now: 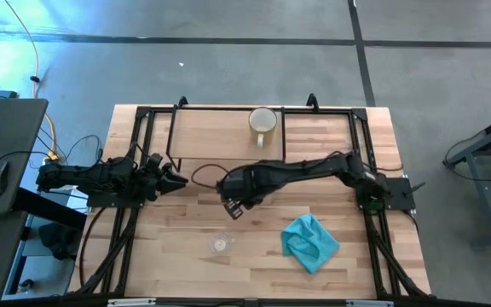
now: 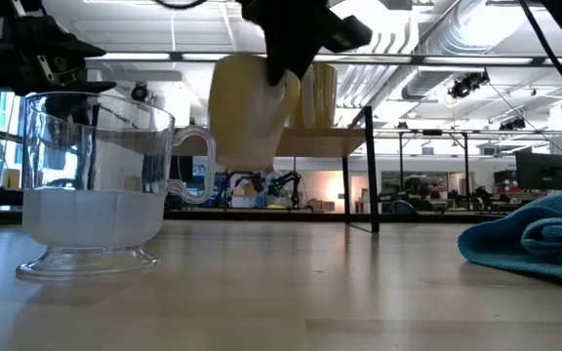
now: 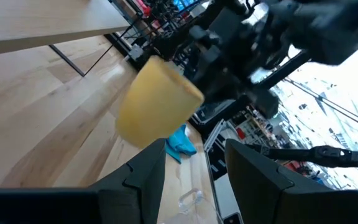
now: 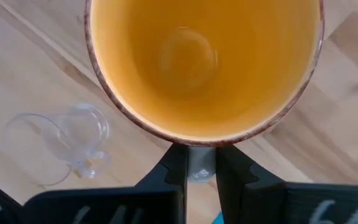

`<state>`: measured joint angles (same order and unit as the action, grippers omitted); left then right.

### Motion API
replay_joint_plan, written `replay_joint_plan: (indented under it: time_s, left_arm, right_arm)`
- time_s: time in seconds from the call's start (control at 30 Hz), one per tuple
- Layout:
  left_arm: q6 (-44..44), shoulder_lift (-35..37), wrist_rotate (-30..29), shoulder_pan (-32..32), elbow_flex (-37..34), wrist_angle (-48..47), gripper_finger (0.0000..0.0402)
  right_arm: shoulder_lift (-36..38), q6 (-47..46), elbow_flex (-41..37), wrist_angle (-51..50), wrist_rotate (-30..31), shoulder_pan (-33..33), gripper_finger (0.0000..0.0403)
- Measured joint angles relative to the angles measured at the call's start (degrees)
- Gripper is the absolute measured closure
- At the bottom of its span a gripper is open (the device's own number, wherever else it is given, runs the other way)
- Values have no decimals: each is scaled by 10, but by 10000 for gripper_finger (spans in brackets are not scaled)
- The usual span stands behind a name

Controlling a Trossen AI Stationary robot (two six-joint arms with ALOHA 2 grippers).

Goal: Stack small to large cups/mugs on shelf
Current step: Put the yellow mug on the shelf

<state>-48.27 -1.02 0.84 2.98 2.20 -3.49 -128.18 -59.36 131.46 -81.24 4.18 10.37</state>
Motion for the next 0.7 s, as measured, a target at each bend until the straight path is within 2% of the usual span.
replay_joint_plan:
  time_s: [0.43, 0.7]
  left_arm:
    - [0, 0, 0, 0, 0, 0, 247]
    - [4, 0, 0, 0, 0, 0, 247]
  right_arm:
    - [-55, -50, 1, -18, -16, 14, 380]
    - [-58, -115, 0, -64, 17, 13, 380]
